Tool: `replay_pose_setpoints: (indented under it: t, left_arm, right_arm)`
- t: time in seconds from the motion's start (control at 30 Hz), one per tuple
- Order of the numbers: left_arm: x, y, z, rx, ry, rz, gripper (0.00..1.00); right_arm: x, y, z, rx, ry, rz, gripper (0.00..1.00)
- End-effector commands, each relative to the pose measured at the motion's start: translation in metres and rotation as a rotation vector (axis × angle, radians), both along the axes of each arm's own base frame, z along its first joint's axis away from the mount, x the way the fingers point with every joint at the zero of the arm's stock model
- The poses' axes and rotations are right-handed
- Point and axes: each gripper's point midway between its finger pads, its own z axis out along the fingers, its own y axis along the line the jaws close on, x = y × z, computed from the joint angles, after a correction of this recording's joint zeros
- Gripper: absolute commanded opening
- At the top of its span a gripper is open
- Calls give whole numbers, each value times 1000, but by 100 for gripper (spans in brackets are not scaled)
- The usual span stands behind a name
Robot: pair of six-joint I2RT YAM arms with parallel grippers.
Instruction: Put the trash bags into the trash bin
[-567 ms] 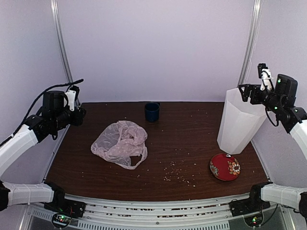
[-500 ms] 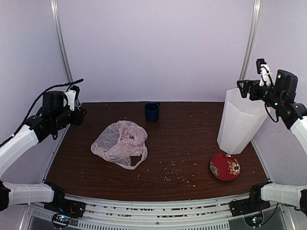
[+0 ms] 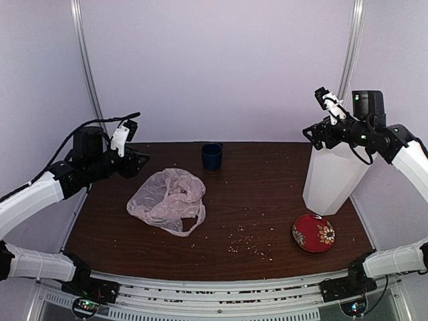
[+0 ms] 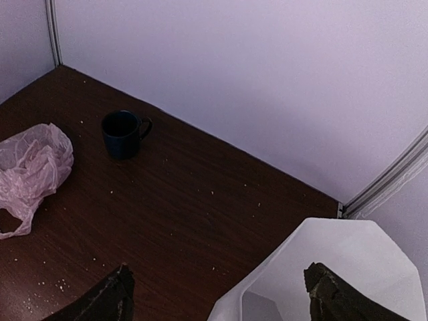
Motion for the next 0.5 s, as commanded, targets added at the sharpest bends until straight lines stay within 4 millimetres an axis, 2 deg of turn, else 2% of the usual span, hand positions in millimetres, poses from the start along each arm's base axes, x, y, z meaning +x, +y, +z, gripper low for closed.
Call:
replay_pose_setpoints:
  t: [0.0,0.23,0.47]
  left_arm:
    - [-1,-17,8,-11,-50,-82,51]
    - [-3,-21,11,-15,-64,-101,52]
    - [-4,-20,14,-16,-77,-102,52]
  right_arm:
    - [-5,-14,-24,-113,111,-61,88]
    - [3,-29,-42,-172,168,-158,85]
    - [10,-31,-59,-206,220,-176,71]
